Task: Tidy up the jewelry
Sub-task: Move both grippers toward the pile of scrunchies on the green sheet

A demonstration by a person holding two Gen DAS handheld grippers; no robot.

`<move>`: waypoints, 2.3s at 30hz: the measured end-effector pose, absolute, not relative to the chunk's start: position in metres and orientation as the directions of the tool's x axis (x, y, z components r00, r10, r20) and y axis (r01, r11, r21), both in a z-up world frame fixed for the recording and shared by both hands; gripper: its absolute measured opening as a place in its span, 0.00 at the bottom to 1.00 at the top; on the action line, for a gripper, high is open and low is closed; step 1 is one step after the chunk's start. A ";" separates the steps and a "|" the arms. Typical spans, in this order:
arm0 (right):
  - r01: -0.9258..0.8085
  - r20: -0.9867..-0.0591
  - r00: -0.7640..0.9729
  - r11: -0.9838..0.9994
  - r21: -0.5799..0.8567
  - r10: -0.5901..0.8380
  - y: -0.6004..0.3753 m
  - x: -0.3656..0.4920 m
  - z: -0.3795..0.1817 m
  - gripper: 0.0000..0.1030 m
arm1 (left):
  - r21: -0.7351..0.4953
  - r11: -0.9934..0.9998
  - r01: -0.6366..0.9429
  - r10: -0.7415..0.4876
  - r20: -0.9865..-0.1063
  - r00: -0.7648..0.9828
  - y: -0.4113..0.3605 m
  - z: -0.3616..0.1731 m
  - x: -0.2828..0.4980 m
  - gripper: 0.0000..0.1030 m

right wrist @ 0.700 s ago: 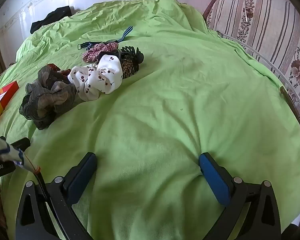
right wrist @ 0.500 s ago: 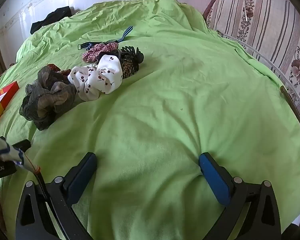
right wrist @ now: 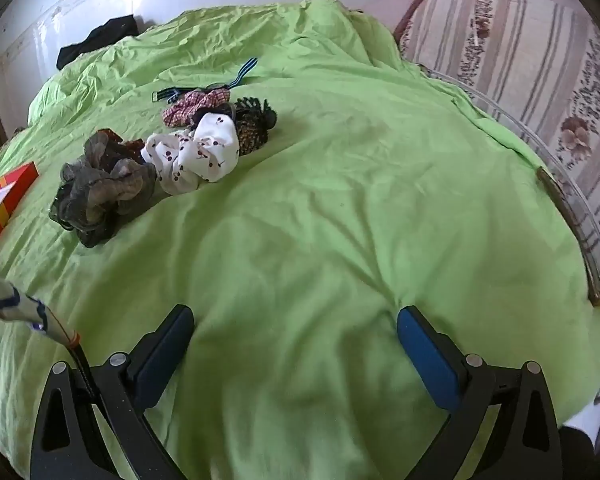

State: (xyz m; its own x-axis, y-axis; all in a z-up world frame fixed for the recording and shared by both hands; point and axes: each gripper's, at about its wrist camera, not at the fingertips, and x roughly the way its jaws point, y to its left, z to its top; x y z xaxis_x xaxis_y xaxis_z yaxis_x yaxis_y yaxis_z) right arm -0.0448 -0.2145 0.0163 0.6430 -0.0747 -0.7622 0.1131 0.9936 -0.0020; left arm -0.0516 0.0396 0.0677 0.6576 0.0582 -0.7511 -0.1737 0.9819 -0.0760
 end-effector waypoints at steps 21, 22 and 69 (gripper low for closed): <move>0.138 -0.732 0.672 0.990 -0.026 -0.113 -0.211 -0.085 0.067 0.99 | 0.018 0.990 -0.138 0.113 -0.684 0.720 0.025 0.106 -0.090 1.00; 0.138 -0.725 0.680 0.990 -0.020 -0.109 -0.212 -0.086 0.071 0.99 | 0.024 0.990 -0.138 0.117 -0.688 0.717 0.026 0.106 -0.091 1.00; 0.078 -0.660 0.752 0.993 0.094 0.003 -0.228 -0.066 0.078 0.97 | 0.090 0.991 -0.100 0.134 -0.720 0.681 0.019 0.110 -0.085 1.00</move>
